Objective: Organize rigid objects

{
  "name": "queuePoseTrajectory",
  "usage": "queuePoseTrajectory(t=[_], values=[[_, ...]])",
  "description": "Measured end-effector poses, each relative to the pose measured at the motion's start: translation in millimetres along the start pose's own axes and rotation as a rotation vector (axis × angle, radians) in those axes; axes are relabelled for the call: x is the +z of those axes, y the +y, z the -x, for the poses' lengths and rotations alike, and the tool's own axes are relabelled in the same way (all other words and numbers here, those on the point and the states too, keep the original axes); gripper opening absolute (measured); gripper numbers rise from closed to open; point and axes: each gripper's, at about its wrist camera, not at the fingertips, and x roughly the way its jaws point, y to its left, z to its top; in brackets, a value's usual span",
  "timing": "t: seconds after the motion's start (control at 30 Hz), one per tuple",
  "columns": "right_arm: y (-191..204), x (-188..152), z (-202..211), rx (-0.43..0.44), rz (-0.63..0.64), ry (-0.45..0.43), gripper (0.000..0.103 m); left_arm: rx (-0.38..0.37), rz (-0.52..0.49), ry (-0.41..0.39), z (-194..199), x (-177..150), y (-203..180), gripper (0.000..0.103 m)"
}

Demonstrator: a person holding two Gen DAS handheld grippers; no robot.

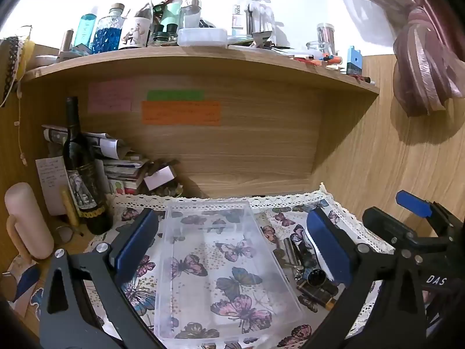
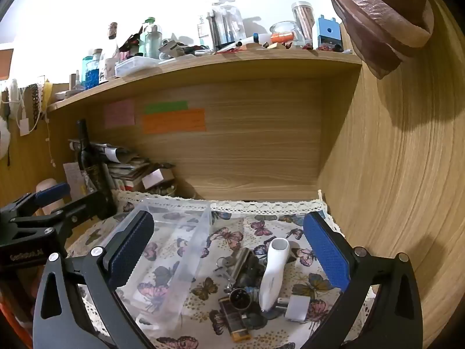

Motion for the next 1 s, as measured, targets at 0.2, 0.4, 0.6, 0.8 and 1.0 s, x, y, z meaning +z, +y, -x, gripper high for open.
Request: queuePoseTrajectory(t=[0.2,0.4,0.6,0.8,1.0], values=[[-0.2,-1.0,-1.1,0.001,-0.001,-0.003,0.103,0.004,-0.013,-0.002,-2.2,-2.9,-7.6,0.103],[1.8,2.3,1.5,0.003,0.007,-0.006,0.103,-0.005,-0.011,-0.011,1.5,0.1,-4.4,0.103],[3.0,2.9,1.1,0.003,0.01,-0.008,0.103,-0.002,-0.009,-0.015,2.0,0.6,-3.7,0.103],[2.6,2.4,0.8,0.003,0.01,-0.01,0.103,0.001,-0.004,-0.021,2.8,0.8,-2.0,0.103],[6.7,5.4,4.3,0.005,0.021,-0.018,0.103,0.0,-0.003,-0.029,4.0,1.3,-0.8,0.103]])
